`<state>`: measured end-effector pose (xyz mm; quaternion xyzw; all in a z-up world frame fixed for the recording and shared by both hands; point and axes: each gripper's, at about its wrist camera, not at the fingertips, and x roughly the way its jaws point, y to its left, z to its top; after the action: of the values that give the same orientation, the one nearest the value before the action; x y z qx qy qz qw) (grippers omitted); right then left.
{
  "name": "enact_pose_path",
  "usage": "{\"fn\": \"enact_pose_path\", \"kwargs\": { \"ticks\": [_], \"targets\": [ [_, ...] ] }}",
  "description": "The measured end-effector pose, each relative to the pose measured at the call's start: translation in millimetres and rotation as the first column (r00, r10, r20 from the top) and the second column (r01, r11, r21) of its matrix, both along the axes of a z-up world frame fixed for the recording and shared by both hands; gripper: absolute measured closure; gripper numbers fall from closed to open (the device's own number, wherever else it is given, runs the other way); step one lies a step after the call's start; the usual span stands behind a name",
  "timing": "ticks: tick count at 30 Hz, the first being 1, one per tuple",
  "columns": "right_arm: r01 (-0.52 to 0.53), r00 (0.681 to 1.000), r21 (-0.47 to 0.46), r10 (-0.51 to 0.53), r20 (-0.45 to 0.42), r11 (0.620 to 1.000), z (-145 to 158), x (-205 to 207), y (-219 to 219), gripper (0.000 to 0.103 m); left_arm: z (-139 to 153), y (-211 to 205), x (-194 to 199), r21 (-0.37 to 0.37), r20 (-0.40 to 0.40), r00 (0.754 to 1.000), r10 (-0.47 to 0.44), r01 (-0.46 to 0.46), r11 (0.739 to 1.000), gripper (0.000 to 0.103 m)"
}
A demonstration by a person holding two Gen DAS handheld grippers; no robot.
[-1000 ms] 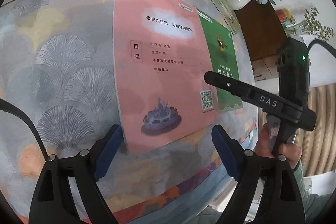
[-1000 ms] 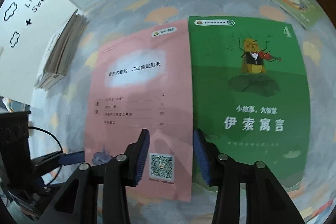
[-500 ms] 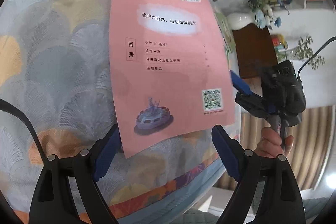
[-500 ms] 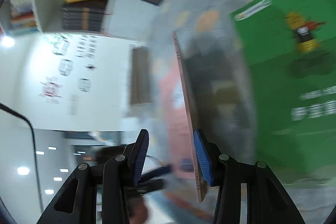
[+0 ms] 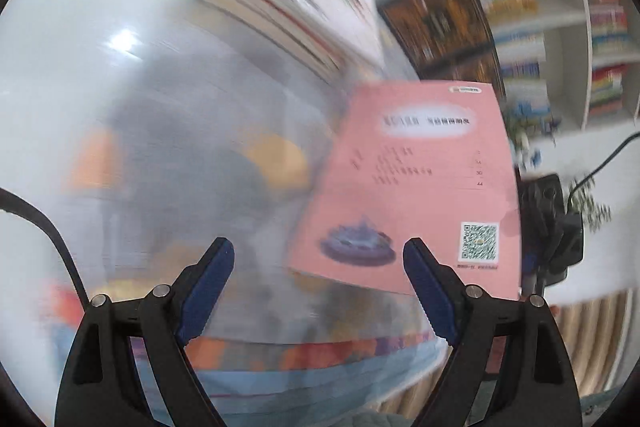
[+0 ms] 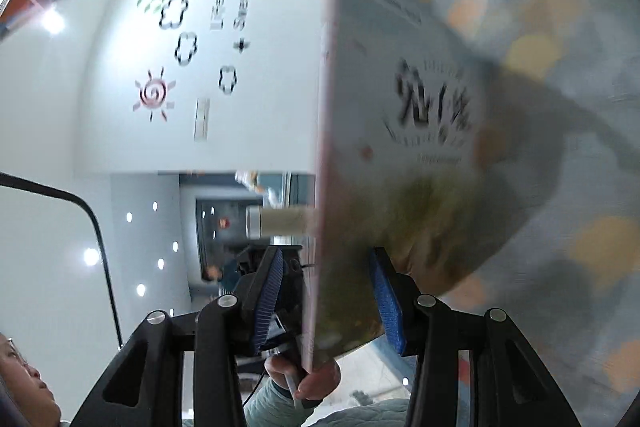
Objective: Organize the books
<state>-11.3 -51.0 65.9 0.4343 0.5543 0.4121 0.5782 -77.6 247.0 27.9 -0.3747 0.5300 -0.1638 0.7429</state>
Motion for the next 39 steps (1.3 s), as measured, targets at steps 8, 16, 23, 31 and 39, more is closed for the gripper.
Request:
{"fn": "enact_pose_path", "kwargs": {
  "ticks": [8,16,23,31,39],
  "targets": [
    [-0.065,0.998,-0.105,0.068,0.021,0.992,-6.9,1.1,75.9,0.041,6.1,86.6,-27.9,0.105,0.029,0.969,0.244,-0.246,0.964,0.018],
    [-0.097,0.994,-0.188,0.103,0.023,0.977,-11.9,4.2,126.2,0.034,3.4,87.7,-20.0,0.086,0.019,0.969,0.244,-0.245,0.966,0.018],
    [-0.077,0.996,-0.23,0.087,0.035,0.97,-13.0,-3.6,116.5,0.034,6.2,90.8,-4.3,0.096,0.04,0.973,0.227,-0.23,0.968,0.018],
    [0.066,0.995,-0.664,0.004,0.103,0.744,-28.1,-28.0,72.4,0.035,-0.4,36.7,76.5,0.295,0.073,0.997,-0.039,0.015,0.955,0.018],
    [0.114,0.979,-0.764,0.057,0.194,0.635,-29.1,-52.7,96.7,0.054,-16.5,-8.1,107.8,0.383,0.067,0.97,-0.235,0.192,0.904,0.041]
  ]
}}
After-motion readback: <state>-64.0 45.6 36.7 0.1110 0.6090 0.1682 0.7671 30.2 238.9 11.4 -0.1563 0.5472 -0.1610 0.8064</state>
